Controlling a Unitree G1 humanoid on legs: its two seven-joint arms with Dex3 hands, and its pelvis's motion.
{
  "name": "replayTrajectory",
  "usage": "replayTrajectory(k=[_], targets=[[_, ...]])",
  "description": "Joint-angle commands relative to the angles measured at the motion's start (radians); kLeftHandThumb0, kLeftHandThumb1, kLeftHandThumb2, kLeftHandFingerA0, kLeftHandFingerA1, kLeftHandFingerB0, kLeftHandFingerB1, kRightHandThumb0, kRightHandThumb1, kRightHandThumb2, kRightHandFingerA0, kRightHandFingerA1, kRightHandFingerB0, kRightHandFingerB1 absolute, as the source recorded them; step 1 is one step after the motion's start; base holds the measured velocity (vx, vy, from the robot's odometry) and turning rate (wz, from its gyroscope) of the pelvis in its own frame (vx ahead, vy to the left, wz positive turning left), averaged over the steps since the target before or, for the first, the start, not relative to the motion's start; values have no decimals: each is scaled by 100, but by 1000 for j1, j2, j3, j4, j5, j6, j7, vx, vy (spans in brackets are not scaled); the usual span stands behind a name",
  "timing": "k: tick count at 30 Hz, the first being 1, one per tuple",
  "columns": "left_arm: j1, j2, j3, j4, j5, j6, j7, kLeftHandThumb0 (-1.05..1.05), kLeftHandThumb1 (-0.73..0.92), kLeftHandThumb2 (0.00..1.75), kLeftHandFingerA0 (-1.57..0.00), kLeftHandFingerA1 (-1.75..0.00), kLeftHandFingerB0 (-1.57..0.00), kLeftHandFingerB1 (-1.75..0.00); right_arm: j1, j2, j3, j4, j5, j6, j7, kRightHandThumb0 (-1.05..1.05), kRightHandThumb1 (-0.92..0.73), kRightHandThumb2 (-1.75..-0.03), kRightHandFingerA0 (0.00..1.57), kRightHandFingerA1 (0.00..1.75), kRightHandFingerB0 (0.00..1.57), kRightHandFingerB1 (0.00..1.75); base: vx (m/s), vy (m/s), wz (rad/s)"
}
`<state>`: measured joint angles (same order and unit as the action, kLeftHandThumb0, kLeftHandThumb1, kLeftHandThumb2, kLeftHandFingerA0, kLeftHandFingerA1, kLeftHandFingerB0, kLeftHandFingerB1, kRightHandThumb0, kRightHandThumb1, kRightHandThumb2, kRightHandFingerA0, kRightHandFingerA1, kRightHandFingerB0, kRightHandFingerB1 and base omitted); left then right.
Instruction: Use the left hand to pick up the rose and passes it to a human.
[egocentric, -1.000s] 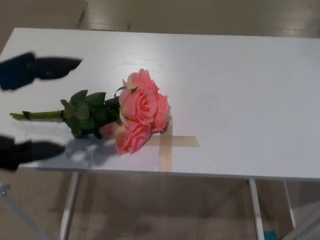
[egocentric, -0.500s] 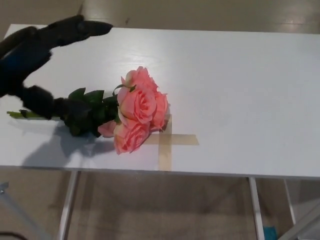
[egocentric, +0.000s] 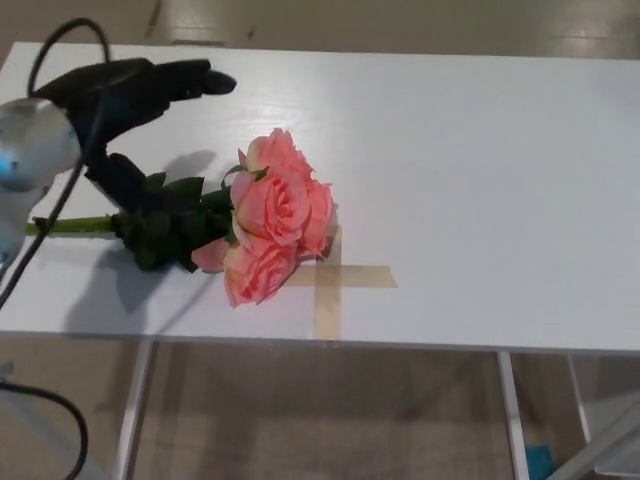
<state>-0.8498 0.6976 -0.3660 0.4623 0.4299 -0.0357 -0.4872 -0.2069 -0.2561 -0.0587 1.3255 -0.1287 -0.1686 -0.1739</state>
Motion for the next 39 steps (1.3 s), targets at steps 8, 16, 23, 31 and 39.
replayTrajectory(k=[8,16,23,31,39], targets=[[-69,-45,-131,161,166,177,-82,-51,34,74,0,-21,-1,-28,4,0,-10,1,0,6,8,-25,-63,-59,71,44,56,40,0,0,0],[-86,-94,-191,275,217,164,-57,-53,36,74,-4,-23,-3,-23,2,0,-7,0,-3,4,7,-25,-63,-59,71,44,56,40,0,0,0],[-68,-127,-197,266,230,170,-30,-51,34,74,0,-21,0,-24,-3,1,-8,0,-2,5,12,-25,-63,-59,71,44,56,40,0,0,0],[-35,-175,-189,302,228,148,19,-55,42,54,-7,-26,-1,-25,-5,2,-10,-2,-1,3,15,-24,-62,-58,71,43,55,39,0,0,0],[-18,-213,-176,411,236,34,209,-38,63,59,-66,-87,-12,-28,-27,2,-22,-1,7,8,18,-24,-63,-59,71,44,56,40,0,0,0]])
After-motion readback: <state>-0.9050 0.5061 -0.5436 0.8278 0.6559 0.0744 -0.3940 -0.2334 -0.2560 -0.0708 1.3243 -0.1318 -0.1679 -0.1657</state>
